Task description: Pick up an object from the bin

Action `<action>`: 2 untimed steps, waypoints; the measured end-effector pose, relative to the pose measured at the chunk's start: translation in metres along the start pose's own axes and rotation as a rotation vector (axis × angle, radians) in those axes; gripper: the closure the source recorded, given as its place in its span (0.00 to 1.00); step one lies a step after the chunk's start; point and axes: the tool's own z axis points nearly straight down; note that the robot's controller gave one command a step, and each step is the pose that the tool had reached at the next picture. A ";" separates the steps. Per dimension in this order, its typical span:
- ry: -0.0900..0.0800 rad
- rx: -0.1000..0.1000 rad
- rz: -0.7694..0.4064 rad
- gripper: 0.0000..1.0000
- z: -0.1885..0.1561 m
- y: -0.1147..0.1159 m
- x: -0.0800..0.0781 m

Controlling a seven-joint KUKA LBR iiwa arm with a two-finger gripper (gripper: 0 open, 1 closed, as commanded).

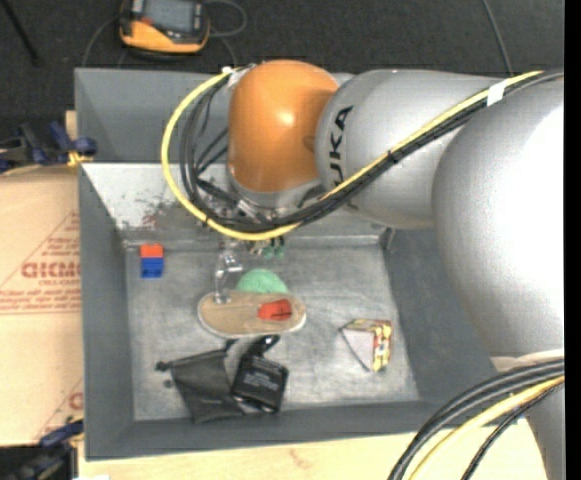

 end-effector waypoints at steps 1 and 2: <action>0.014 0.000 -0.241 0.00 0.026 -0.028 0.017; 0.011 -0.001 -0.149 0.00 0.007 -0.039 0.023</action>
Offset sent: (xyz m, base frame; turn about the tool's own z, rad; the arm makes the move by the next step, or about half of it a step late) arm -0.0189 -0.0418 -0.0084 -0.1487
